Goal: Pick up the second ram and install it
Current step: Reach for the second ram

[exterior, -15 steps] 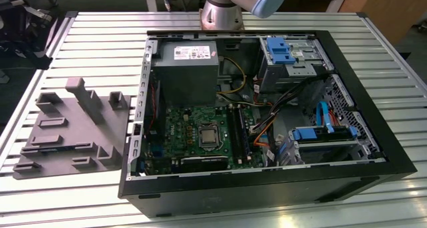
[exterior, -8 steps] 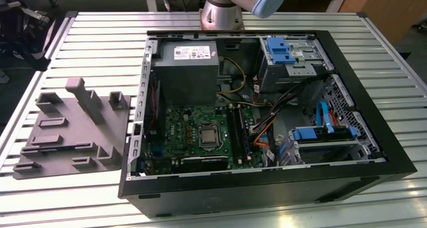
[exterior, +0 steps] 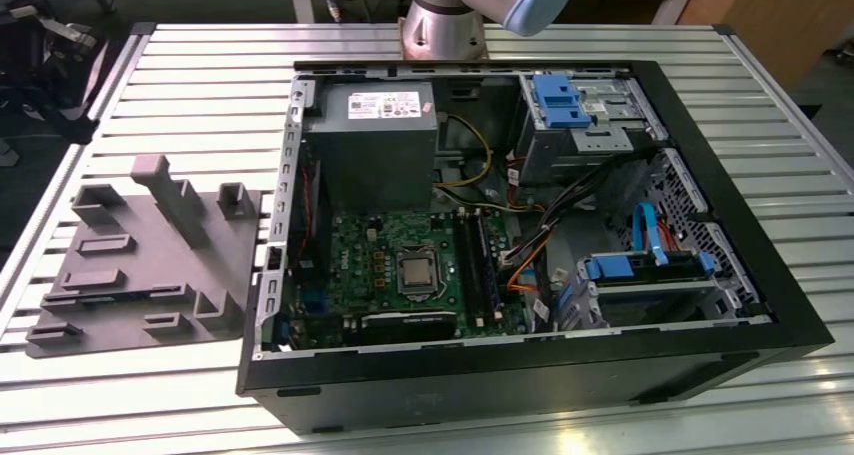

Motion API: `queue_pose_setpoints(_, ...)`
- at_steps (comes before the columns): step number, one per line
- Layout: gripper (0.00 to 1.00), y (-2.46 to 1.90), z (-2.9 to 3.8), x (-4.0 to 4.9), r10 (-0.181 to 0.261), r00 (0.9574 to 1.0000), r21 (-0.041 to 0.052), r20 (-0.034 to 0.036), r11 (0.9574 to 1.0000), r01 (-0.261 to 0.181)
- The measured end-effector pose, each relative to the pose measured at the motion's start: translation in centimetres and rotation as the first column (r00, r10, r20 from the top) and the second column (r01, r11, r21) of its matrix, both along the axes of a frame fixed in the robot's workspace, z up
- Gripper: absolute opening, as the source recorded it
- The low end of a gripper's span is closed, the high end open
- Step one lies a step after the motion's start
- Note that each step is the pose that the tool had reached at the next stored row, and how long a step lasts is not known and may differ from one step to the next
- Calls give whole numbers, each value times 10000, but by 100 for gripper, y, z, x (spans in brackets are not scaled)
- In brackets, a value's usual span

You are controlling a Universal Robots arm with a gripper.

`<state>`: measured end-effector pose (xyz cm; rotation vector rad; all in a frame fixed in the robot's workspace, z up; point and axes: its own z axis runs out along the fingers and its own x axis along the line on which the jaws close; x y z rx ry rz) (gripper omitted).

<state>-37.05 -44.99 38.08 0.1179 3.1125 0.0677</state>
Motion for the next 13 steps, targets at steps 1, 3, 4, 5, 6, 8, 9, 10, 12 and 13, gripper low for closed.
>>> queue_pose_setpoints(1,11,-3,0,-1,0,10000,0,-1,10000,0)
queue_pose_setpoints(3,11,-7,0,-3,-1,10000,0,0,10000,1)
queue_pose_setpoints(4,11,-9,0,-3,0,10000,0,-1,10000,0)
queue_pose_setpoints(5,11,-12,0,-4,0,10000,0,0,10000,0)
queue_pose_setpoints(6,11,-15,0,-5,0,10000,0,0,10000,0)
queue_pose_setpoints(8,11,-20,0,-7,-1,10000,0,0,10000,1)
queue_pose_setpoints(9,11,-23,-1,-8,0,10000,0,0,10000,0)
queue_pose_setpoints(10,11,-26,-1,-9,-1,10000,0,0,10000,1)
queue_pose_setpoints(12,11,-32,-1,-11,-1,10000,0,0,10000,1)
queue_pose_setpoints(13,11,-34,-1,-12,-1,10000,0,0,10000,1)
